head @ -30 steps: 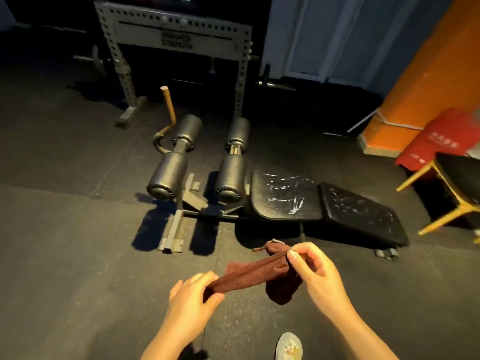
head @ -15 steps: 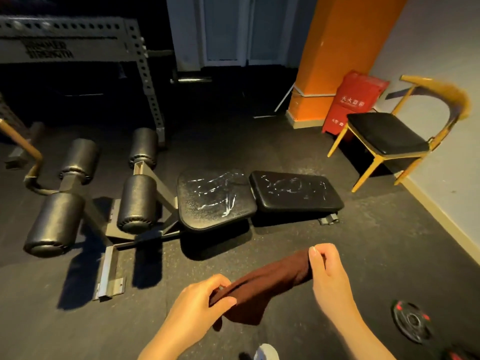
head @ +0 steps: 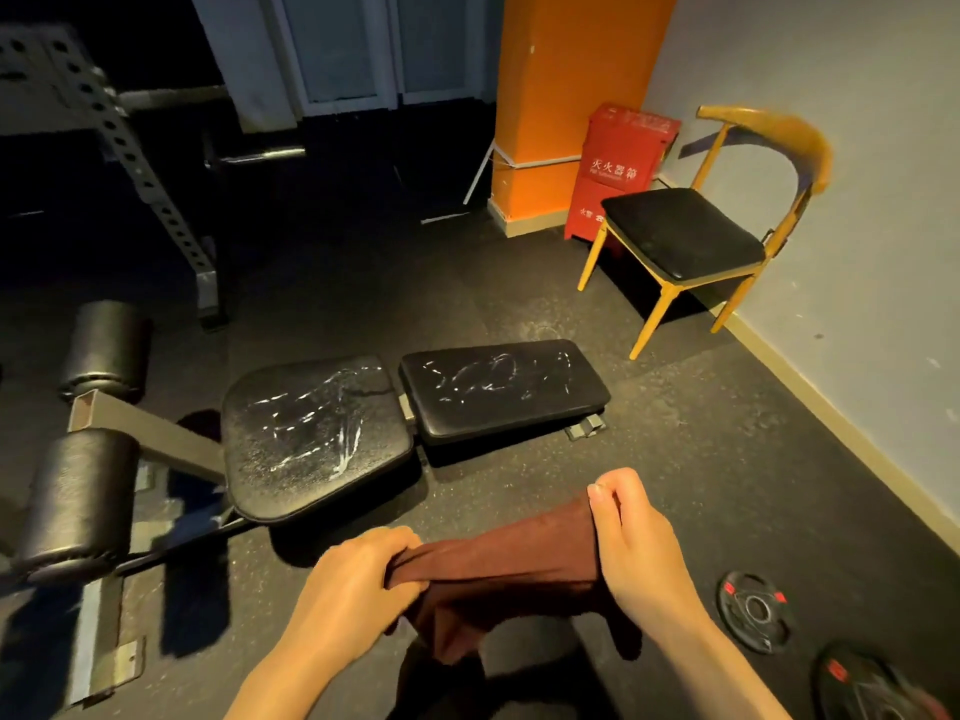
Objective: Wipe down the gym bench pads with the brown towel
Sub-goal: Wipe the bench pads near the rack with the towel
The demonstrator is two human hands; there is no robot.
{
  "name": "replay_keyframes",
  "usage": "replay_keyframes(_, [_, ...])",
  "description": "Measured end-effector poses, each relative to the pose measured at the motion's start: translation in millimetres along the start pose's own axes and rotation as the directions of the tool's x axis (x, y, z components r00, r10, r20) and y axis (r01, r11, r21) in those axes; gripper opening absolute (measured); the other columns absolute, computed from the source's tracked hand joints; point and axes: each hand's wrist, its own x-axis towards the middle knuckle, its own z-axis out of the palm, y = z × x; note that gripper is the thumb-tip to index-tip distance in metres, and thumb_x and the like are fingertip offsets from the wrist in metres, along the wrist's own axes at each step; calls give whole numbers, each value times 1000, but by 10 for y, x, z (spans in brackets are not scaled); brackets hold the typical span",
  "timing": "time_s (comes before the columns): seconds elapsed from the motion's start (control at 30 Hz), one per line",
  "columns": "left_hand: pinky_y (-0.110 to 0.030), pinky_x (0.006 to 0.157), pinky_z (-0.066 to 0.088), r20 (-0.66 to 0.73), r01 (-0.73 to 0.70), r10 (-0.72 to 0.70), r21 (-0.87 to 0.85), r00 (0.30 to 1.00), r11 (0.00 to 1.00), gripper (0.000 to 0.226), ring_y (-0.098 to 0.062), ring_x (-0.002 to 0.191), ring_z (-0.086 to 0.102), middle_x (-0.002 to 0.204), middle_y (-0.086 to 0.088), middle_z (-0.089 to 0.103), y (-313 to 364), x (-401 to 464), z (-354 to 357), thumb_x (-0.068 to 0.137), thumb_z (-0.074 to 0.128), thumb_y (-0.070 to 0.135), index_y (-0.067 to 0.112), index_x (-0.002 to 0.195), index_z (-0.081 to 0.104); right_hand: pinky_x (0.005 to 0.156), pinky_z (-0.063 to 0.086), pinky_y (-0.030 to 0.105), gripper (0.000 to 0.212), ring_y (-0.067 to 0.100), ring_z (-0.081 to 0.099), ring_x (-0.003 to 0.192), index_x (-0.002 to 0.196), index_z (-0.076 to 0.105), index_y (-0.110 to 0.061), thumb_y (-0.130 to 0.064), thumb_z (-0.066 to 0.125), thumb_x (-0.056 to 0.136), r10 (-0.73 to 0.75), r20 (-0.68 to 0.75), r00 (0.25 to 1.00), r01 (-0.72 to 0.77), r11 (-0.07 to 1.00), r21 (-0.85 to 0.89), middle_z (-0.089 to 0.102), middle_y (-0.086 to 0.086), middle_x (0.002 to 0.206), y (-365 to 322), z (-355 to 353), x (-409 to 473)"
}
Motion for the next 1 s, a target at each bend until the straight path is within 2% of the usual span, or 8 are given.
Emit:
replay_keyframes(0.2, [-23,73,46,88,-57,62,-62,994,996,26,-1,80,53,83,13,53,288,1224,122,90,67,42,34,69,57,66,38,21,22,12,50,71,82,43,-20,-26,40,104,31,-10,999,-31,995,-94,52,-1,73,342,-418,1050])
replay_keyframes(0.33, [-18,74,44,117,-120,135,-126,984,985,17,4,83,57,81,18,58,560,2282,62,87,72,40,36,77,59,57,38,32,20,17,47,58,82,42,-24,-30,45,101,-31,-99,995,9,977,-211,48,-3,63,564,-719,1871])
replay_keyframes(0.43, [-23,71,43,159,-178,187,-68,969,982,10,-1,85,61,82,21,58,944,3000,-38,92,65,39,38,85,58,57,38,35,17,13,46,55,85,40,-29,-31,45,102,34,-31,999,-43,944,-328,47,-6,62,608,-1037,2414])
replay_keyframes(0.53, [-26,77,48,186,-203,222,-115,957,972,15,-6,91,64,95,13,68,1248,3595,-130,96,58,39,29,104,65,62,42,36,25,18,58,69,91,43,-30,-54,39,97,9,78,997,26,901,-433,56,-8,73,548,-1306,2825])
replay_keyframes(0.63, [-28,74,48,280,-188,227,-161,933,969,14,-6,82,64,85,12,67,1367,4031,-266,90,61,48,34,93,63,72,45,33,54,16,63,89,105,49,-33,-78,30,83,74,214,974,73,792,-607,63,-10,95,559,-1452,3134])
replay_keyframes(0.77, [-17,61,39,304,-63,126,-207,944,976,29,-5,73,59,68,24,60,1302,4193,-404,63,71,63,43,80,59,74,48,29,76,13,66,95,117,54,-35,-86,29,67,111,350,930,170,713,-680,64,-11,105,703,-1417,3490])
replay_keyframes(0.87, [-17,56,34,252,33,5,-147,968,989,34,-6,63,54,64,16,60,1167,4160,-369,71,78,57,32,76,56,74,46,28,73,13,65,95,117,55,-34,-83,34,67,96,430,898,223,743,-631,64,-11,105,721,-1393,3845])
replay_keyframes(1.0, [-21,56,37,148,194,-172,-148,974,970,34,-8,64,55,63,10,56,1091,4047,-256,81,76,46,35,70,46,76,38,23,40,8,59,103,122,47,-36,-57,56,89,28,559,829,341,767,-544,58,-14,115,672,-1239,4310])
